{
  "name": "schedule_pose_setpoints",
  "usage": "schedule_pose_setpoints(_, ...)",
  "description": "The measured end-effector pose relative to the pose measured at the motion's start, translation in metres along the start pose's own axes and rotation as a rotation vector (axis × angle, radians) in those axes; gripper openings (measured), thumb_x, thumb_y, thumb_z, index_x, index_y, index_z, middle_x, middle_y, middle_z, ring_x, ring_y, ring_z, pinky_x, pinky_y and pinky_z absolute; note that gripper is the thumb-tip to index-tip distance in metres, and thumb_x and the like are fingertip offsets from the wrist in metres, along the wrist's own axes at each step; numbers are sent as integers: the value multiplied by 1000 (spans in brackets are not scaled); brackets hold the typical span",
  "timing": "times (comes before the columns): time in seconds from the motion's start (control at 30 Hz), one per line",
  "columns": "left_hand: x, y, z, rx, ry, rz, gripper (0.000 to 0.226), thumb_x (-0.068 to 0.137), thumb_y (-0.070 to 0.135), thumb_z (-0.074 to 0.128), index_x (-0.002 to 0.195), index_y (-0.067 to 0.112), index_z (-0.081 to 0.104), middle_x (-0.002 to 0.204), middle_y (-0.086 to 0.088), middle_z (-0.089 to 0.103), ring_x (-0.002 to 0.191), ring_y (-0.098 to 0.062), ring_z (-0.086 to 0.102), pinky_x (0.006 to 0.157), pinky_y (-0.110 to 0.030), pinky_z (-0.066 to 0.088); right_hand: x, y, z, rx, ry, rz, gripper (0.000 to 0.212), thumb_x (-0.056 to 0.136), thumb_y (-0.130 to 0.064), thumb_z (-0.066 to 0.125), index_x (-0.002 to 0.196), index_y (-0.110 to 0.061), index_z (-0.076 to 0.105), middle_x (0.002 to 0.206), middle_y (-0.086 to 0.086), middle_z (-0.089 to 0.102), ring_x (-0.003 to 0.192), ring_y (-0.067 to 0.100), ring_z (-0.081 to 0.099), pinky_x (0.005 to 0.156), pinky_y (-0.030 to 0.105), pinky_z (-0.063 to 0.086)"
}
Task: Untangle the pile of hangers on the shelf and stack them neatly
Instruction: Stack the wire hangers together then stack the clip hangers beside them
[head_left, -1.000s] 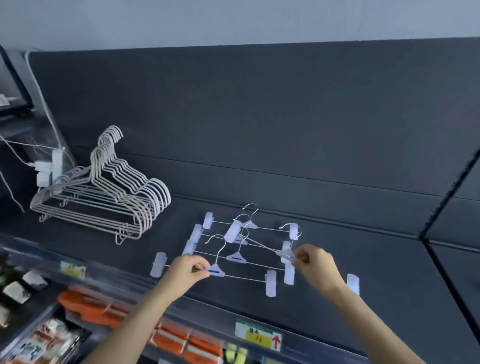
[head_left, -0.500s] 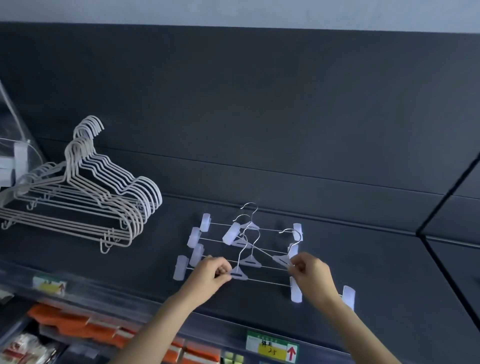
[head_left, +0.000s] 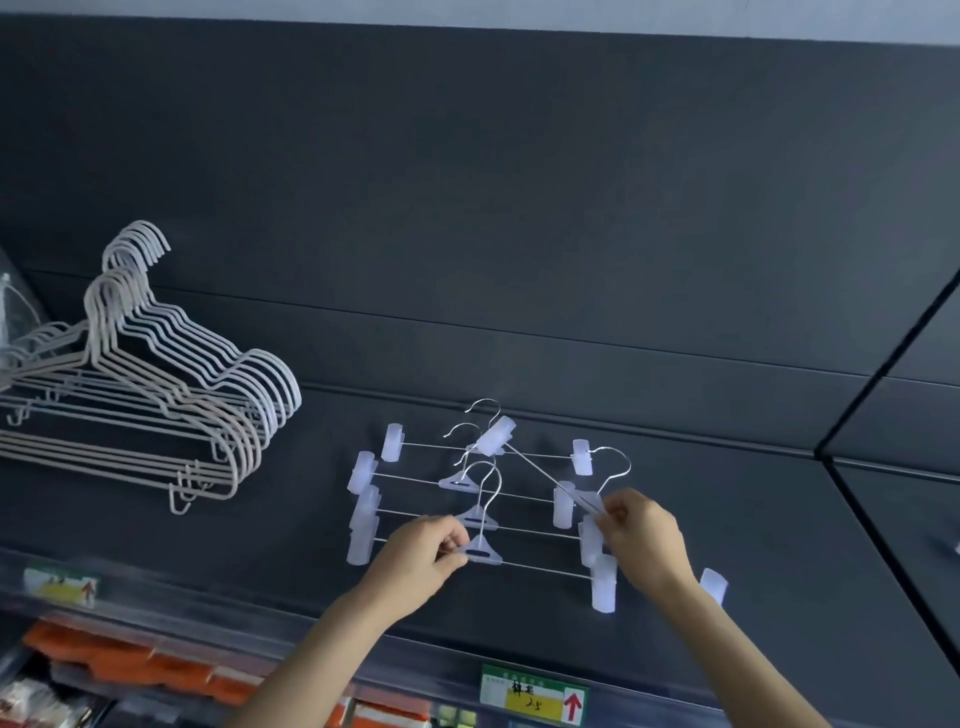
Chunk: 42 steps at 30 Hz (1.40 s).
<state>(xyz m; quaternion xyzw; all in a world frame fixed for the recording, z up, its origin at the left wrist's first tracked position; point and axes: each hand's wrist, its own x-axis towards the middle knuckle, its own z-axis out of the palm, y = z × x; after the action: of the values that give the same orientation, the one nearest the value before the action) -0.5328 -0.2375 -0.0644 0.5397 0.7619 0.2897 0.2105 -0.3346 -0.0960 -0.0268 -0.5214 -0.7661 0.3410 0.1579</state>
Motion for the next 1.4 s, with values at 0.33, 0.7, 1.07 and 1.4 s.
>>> schedule_pose_setpoints(0.33, 3, -16, -16, 94, 106, -8, 7, 85, 20, 61, 88, 26, 61, 86, 15, 58, 87, -5, 56, 72, -8, 38, 1, -17, 12, -57, 12, -114, 16, 89, -9, 43, 73, -11, 48, 70, 2, 53, 61, 21, 46, 52, 28, 34)
schedule_pose_setpoints(0.7, -33, -40, -48, -30, 662, -248, 27, 76, -17, 46, 86, 4, 61, 89, -8, 63, 88, -29, 57, 75, -29, 40, -59, -23, 57, -178, -51, -357, 15, 93, -16, 45, 102, -10, 56, 95, -2, 51, 77, 14, 43, 60, 22, 34)
schedule_pose_setpoints(1.07, -17, -43, -52, -21, 582, -193, 16, 87, 2, 52, 95, 6, 65, 99, -6, 64, 97, -26, 54, 82, -29, 40, -60, -36, 82, -351, -25, -457, 27, 59, -26, 85, 78, -20, 66, 76, -4, 61, 69, 14, 62, 56, 19, 44)
schedule_pose_setpoints(1.4, 47, -69, -88, 3, 301, -535, 48, 93, 12, 46, 139, 7, 37, 142, -17, 41, 133, -31, 37, 109, -37, 31, 83, -24, 15, -75, -24, 66, 41, 90, -14, 49, 131, -10, 43, 116, 20, 53, 113, 31, 43, 76, 32, 38)
